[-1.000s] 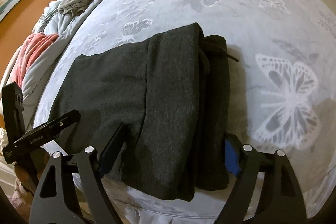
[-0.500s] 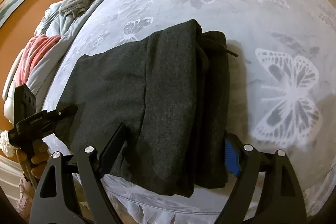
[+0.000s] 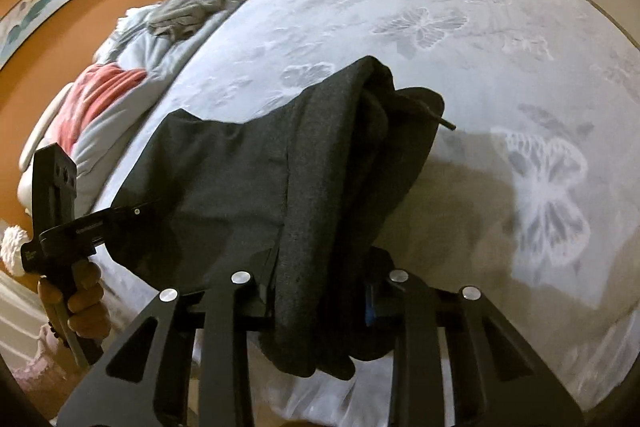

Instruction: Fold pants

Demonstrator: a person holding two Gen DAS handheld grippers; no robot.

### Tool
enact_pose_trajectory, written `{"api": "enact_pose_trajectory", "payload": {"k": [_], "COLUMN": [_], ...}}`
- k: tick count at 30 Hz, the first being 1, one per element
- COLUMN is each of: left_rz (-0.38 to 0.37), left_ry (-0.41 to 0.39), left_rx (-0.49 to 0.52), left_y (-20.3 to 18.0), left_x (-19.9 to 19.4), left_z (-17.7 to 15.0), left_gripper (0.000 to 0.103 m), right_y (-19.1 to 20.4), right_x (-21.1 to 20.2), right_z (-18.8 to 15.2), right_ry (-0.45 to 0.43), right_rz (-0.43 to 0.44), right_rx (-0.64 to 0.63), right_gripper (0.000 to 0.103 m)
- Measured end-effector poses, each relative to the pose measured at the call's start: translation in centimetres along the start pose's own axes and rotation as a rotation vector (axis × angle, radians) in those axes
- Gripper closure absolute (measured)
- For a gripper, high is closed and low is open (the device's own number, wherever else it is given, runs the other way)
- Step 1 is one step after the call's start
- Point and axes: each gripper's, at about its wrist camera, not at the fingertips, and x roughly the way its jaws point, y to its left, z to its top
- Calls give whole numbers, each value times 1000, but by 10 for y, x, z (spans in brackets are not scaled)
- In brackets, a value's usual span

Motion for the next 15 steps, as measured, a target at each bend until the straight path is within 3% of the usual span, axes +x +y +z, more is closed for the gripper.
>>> {"api": "enact_pose_trajectory", "payload": {"k": [2, 4, 6, 9, 10, 11, 13, 15], "left_rz": [26, 74, 89, 110, 110, 101, 95, 108], "left_ry": [37, 79, 66, 43, 39, 36, 18, -4], "left_rx": [-29, -68, -76, -43, -43, -30, -18, 12], "left_y": [10, 21, 22, 15, 15, 13, 7, -3], "left_x": [5, 20, 24, 27, 27, 26, 22, 17], "left_z": [-18, -28, -25, -25, -24, -23, -19, -17], "left_gripper": [80, 73, 66, 65, 65, 78, 81, 82], "right_y": [-4, -15, -26, -32, -33, -31, -22, -10], "right_x": [1, 13, 20, 26, 28, 28, 24, 13], "right_z": [-19, -33, -33, -26, -27, -27, -27, -26], "right_ry": [33, 63, 65, 67, 60, 54, 37, 4], "right_rz": [-4, -22, 3, 30, 36, 25, 11, -18], "right_rx": [17, 67, 151, 198, 211, 199, 164, 113], "right_gripper": [73, 63, 57, 53, 56, 60, 73, 74]}}
